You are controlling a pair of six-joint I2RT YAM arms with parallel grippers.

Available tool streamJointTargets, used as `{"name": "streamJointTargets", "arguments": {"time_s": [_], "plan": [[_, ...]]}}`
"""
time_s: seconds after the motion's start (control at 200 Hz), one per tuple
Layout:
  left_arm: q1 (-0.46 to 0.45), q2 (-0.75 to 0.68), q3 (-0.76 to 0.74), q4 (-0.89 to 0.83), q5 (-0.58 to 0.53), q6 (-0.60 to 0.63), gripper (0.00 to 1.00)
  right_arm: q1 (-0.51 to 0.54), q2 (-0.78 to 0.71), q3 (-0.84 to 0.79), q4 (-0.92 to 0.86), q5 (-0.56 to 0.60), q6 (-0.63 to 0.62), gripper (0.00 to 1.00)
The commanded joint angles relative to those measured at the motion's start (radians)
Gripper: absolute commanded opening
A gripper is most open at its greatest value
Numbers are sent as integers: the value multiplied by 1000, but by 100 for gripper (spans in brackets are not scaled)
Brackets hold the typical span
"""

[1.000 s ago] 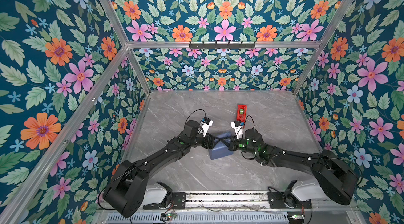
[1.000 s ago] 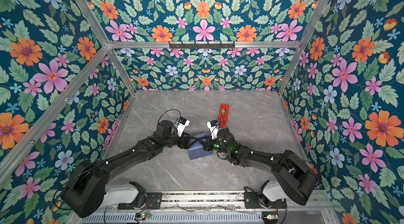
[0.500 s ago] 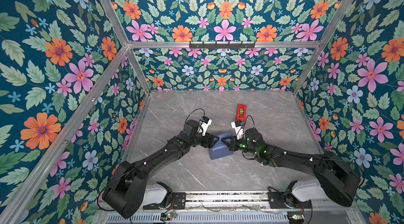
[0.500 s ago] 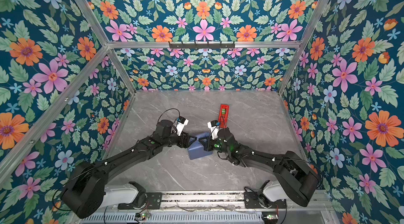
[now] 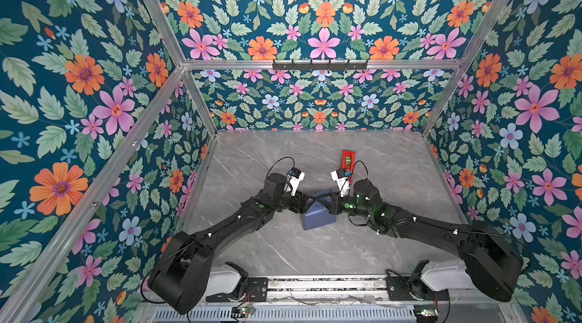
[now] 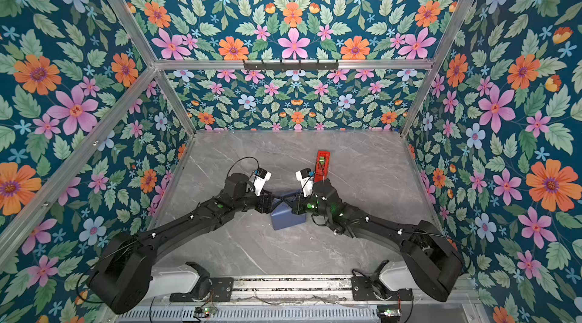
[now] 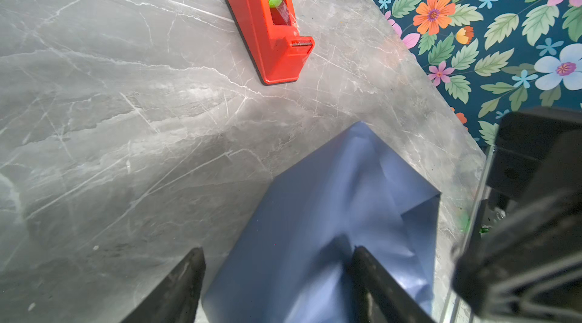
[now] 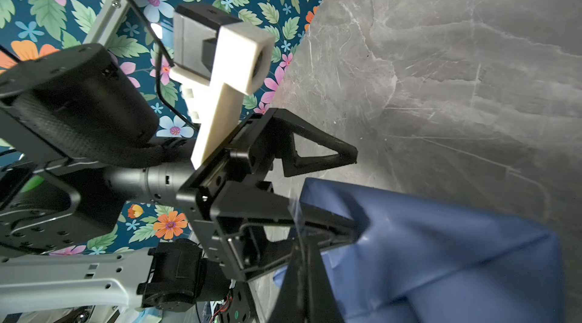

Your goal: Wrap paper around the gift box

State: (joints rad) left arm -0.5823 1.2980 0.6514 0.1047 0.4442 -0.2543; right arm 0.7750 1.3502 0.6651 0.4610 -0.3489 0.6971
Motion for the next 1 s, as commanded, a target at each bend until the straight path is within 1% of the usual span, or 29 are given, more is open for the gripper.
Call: {"name": "streamJointTargets", "arguments": {"time_s": [0.0,0.415,0.995], "plan": [[-2,7,-9,-88,-13,33,75,1,-10,7,-13,-17,2,0],[-1,2,-9,-89,-16,33,75,29,47,1,34,11,15,0],[-1,6,-7,-86,-18,35,75,27,56,-2,-24,51,-77,0]]}}
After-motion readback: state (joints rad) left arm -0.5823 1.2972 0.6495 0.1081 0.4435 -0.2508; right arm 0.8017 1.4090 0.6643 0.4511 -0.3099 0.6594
